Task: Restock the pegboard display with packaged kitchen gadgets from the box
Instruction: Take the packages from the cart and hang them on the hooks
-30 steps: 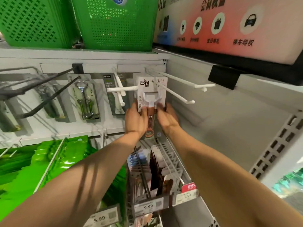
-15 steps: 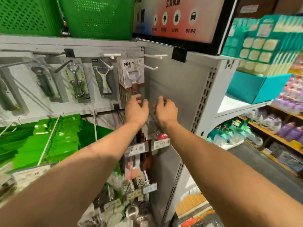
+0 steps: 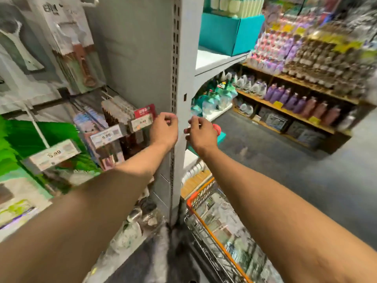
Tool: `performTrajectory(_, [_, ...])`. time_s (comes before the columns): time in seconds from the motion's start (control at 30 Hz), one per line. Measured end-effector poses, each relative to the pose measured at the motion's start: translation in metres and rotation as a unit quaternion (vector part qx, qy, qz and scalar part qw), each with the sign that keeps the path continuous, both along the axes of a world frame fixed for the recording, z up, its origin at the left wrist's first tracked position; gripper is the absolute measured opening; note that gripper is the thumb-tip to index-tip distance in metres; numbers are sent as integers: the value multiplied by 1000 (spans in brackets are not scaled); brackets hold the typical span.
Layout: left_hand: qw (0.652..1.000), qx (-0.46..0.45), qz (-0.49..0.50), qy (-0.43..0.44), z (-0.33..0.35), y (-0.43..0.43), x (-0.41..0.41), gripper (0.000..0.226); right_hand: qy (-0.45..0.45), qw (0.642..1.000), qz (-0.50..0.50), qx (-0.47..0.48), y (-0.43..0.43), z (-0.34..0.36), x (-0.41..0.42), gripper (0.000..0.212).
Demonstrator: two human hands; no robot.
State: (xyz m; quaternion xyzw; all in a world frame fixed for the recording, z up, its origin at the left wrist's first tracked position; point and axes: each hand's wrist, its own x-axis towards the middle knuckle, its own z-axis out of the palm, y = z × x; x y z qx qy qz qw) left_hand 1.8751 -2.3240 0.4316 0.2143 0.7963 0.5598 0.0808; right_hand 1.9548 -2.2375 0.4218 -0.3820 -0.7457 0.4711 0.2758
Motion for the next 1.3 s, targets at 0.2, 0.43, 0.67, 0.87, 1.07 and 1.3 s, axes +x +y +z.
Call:
performTrajectory(0.2, [986,-63,-129,-90,-74,30,54,25,-68,990,-73,-98,20,-82,85,34])
performTrajectory(0.43, [945,-177,-249,-117,-161,88,102,20,-132,957,-169,-197,86,-219,165,21])
performTrajectory(0.67, [888,-321,-301,-130,-263,144,110,35,-184,903,-224,-318,113,-314,199,23])
performTrajectory(0.87, [837,-425,-302,-164,-374,163,118,25,-311,854,-192,-371,119,-377,222,34])
performTrajectory(1.07, [784,-520,-306,-149,-442,161,117,38,-354,800,-180,-450,114,-442,224,43])
performTrajectory(1.3, [786,-538,-276,-127,-485,164,120,38,-349,779,-223,-471,119,-476,225,38])
